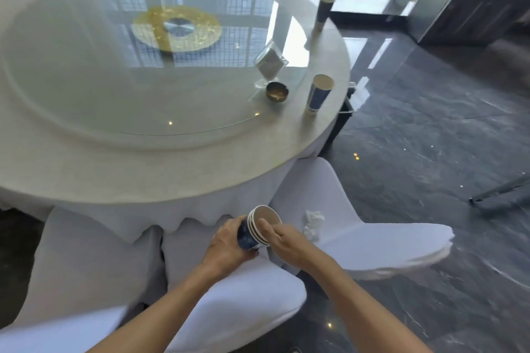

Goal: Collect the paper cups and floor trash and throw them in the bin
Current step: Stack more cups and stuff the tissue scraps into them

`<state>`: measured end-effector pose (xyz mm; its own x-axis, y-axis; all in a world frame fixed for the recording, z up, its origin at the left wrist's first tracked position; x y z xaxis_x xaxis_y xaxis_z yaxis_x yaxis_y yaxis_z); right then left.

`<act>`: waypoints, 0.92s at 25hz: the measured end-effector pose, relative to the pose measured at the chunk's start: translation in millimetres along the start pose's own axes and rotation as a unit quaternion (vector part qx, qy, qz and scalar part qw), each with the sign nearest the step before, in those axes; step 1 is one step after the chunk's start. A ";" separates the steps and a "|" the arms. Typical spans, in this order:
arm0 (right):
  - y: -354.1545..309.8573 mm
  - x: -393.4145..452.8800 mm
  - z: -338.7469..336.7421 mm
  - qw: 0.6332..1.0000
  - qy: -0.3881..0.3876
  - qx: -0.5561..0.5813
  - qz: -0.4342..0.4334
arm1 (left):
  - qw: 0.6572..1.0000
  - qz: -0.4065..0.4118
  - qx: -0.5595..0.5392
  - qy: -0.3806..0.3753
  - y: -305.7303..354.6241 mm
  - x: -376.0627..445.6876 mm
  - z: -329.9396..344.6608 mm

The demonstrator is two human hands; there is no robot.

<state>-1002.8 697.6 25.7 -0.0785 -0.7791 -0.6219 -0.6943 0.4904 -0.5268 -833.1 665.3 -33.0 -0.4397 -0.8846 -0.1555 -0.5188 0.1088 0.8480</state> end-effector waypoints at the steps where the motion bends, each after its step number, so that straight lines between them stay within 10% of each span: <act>1: 15.6 -10.5 -9.6 1.000 0.002 0.005 -0.007 | 1.000 0.006 0.002 0.000 13.9 -2.3 12.8; 11: 124.2 -90.8 -102.1 0.979 0.105 0.032 -0.171 | 0.996 -0.016 -0.036 0.077 115.2 -20.6 125.5; 23: 158.5 11.9 -185.9 0.988 0.132 0.015 -0.080 | 0.991 -0.057 -0.061 0.100 120.6 89.6 161.2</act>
<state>-1246.8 693.5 42.5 -0.1555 -0.9206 -0.3583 -0.6923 0.3603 -0.6252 -1053.3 672.3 -26.4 -0.2220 -0.9616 -0.1612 -0.4599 -0.0425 0.8869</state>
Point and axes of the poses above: each hand's wrist, its own x-axis towards the middle knuckle, its own z-axis out of the palm, y = z × x, the point moved 2 cm from there along x, towards the middle knuckle, and after that the axes turned 9 degrees about z, right-handed, at the moved point
